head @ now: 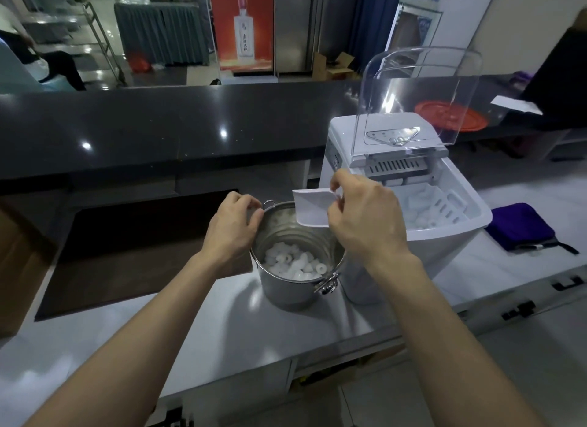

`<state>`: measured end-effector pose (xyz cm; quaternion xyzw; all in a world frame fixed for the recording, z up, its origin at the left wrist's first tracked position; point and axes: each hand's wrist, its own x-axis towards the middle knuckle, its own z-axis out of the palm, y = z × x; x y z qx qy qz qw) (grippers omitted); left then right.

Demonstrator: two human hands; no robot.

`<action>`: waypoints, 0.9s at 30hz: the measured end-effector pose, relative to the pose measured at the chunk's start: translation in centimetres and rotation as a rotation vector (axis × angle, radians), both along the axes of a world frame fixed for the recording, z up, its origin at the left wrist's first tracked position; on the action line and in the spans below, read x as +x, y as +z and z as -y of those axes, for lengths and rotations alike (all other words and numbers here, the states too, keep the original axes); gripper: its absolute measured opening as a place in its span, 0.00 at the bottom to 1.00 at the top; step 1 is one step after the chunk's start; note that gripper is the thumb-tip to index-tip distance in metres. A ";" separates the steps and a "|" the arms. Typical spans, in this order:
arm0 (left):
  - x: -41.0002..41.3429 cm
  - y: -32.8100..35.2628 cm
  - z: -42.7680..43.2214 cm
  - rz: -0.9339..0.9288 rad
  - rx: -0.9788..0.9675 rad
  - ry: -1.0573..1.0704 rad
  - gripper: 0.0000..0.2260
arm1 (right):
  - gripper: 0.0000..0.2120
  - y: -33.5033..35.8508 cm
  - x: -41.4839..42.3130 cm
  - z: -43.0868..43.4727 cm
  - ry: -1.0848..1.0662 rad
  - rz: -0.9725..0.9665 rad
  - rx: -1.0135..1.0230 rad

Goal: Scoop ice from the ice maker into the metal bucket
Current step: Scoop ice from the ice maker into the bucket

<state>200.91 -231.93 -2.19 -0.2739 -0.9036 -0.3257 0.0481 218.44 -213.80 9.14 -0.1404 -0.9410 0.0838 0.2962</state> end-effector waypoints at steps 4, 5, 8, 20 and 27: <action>0.4 1.8 -2.1 -0.032 0.116 -0.037 0.09 | 0.06 2.0 1.0 -2.2 -0.007 -0.114 -0.017; 0.6 2.3 -2.7 -0.035 0.129 -0.059 0.09 | 0.06 2.4 1.3 -3.0 -0.014 -0.136 -0.019; 1.3 3.6 -4.8 -0.044 0.176 -0.106 0.10 | 0.09 3.3 2.0 -5.9 -0.052 -0.218 -0.023; 6.6 7.7 -15.4 -0.177 0.450 -0.012 0.10 | 0.10 1.0 1.7 -21.1 0.098 0.022 0.014; 8.8 7.5 -20.9 -0.135 0.384 0.075 0.15 | 0.10 -0.5 0.9 -26.3 0.337 0.144 0.035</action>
